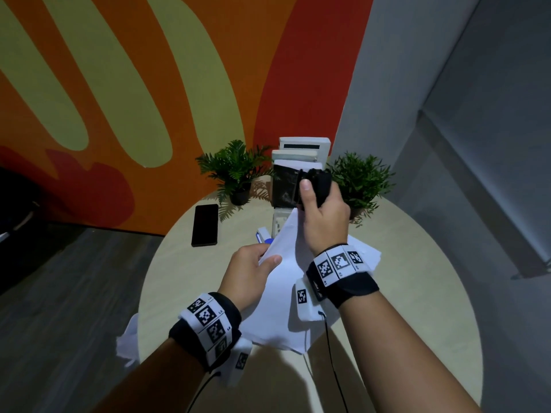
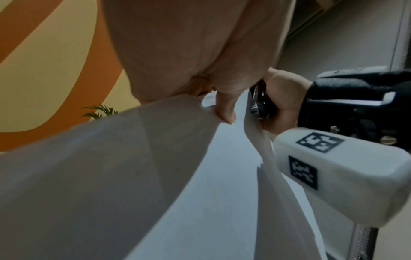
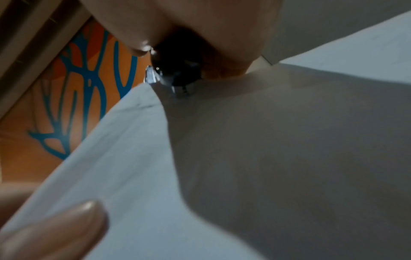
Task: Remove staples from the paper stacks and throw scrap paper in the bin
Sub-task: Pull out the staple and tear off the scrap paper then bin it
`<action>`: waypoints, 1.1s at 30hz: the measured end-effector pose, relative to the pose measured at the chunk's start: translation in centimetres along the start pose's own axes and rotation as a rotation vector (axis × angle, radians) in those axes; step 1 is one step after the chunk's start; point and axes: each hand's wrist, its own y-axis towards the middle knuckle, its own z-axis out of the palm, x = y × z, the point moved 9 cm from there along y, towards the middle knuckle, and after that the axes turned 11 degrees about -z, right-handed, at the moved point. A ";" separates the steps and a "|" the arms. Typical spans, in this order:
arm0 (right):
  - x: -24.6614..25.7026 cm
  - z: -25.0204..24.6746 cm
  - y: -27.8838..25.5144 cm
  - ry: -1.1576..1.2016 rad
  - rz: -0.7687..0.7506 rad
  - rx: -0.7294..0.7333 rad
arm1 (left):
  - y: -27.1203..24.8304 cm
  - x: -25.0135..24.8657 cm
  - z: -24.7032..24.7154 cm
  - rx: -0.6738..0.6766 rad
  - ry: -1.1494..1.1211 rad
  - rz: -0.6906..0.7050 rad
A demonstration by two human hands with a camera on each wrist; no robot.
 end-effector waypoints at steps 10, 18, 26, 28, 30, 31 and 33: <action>-1.2 1.5 0.5 -0.068 0.092 0.065 | 0.6 0.1 0.1 -0.015 0.139 0.023; -9.8 -1.4 -1.9 -0.316 0.275 0.061 | 0.6 3.5 -3.9 -0.222 0.201 -0.169; -19.9 -0.4 -13.9 -0.743 0.557 0.625 | 1.4 6.2 -3.0 -0.173 0.256 -0.243; -20.7 -0.3 -15.5 -0.798 0.560 0.680 | 1.6 6.5 -2.5 -0.158 0.264 -0.243; -21.2 -0.3 -16.3 -0.810 0.567 0.718 | 1.7 6.7 -2.1 -0.146 0.266 -0.248; -21.2 -0.3 -16.3 -0.801 0.570 0.726 | 1.8 6.7 -2.0 -0.141 0.268 -0.245; -20.6 -0.4 -15.3 -0.756 0.561 0.678 | 1.9 6.8 -1.8 -0.136 0.274 -0.240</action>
